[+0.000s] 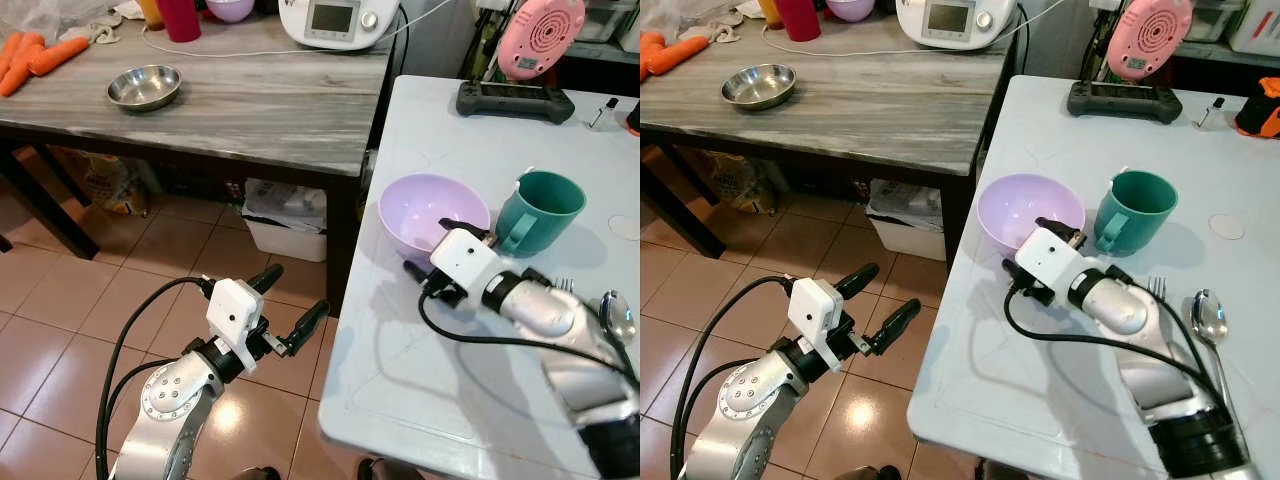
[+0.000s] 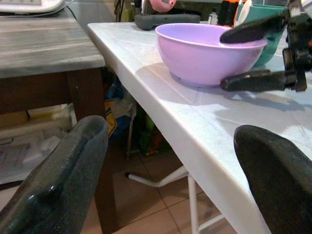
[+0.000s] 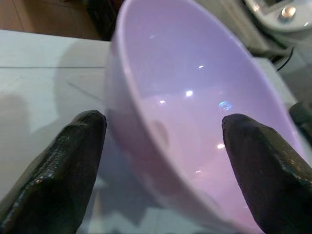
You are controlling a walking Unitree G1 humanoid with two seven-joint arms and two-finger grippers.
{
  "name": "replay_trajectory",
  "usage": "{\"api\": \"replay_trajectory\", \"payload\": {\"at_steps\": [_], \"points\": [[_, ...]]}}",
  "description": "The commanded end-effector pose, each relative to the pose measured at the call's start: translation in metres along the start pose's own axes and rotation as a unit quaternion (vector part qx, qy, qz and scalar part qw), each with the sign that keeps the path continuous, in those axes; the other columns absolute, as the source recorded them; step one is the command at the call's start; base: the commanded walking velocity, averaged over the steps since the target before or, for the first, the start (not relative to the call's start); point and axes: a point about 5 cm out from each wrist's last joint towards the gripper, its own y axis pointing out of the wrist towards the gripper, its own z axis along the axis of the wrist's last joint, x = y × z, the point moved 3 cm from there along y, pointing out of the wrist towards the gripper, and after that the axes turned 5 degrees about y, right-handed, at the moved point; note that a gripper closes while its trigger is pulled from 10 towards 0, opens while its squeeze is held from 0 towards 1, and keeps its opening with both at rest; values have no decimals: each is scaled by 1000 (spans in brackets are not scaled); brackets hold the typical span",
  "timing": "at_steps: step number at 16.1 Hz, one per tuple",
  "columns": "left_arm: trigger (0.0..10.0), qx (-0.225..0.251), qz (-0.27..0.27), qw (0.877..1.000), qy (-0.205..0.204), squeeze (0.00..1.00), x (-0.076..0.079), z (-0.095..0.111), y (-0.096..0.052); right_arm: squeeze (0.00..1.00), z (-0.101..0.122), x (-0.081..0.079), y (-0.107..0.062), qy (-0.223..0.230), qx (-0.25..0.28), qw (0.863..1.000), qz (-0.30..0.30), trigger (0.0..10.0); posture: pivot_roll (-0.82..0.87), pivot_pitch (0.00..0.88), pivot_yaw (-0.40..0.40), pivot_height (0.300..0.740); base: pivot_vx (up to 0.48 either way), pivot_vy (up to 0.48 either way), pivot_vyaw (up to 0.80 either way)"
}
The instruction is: Setting the table
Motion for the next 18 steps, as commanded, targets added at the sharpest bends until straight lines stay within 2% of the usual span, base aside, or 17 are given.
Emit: {"api": "replay_trajectory", "payload": {"at_steps": [1,3,13,18], "points": [[10000,1,-8,1000,7,0,1,2,-2,0,-1,-1,2,-14,1,1000,19,0,-159,184,34,740,0,0,0],[10000,13,-11,1000,4,0,2,5,-1,0,-6,0,4,-45,-4,998,34,0,-157,181,37,740,0,0,0],[10000,34,-30,999,-8,0,3,21,2,0,-8,16,11,-75,9,997,28,0,-152,166,42,740,0,0,0],[10000,31,-26,999,-5,0,2,25,5,0,-9,14,12,-80,12,996,32,0,-146,165,43,740,0,0,0]]}}
